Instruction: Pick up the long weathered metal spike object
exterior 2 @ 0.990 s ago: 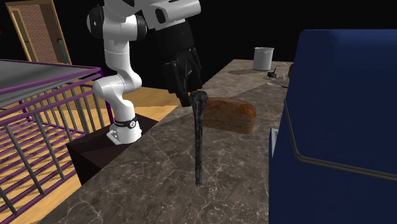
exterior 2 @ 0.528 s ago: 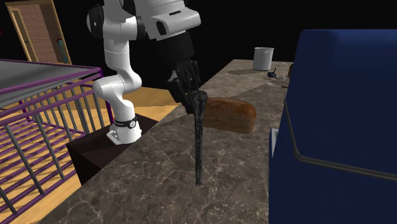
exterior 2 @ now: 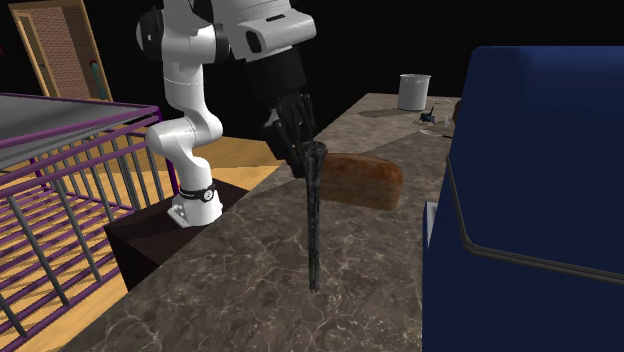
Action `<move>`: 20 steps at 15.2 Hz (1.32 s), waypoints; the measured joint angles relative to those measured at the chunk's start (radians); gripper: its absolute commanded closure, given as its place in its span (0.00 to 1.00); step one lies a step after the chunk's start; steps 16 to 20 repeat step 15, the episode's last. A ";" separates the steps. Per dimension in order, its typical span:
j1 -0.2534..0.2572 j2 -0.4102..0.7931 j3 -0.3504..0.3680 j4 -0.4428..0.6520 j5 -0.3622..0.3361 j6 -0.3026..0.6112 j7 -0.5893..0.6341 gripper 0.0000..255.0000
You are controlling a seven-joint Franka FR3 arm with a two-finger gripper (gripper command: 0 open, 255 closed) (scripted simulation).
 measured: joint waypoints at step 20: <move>-0.058 0.105 0.000 0.345 0.039 -0.240 0.048 1.00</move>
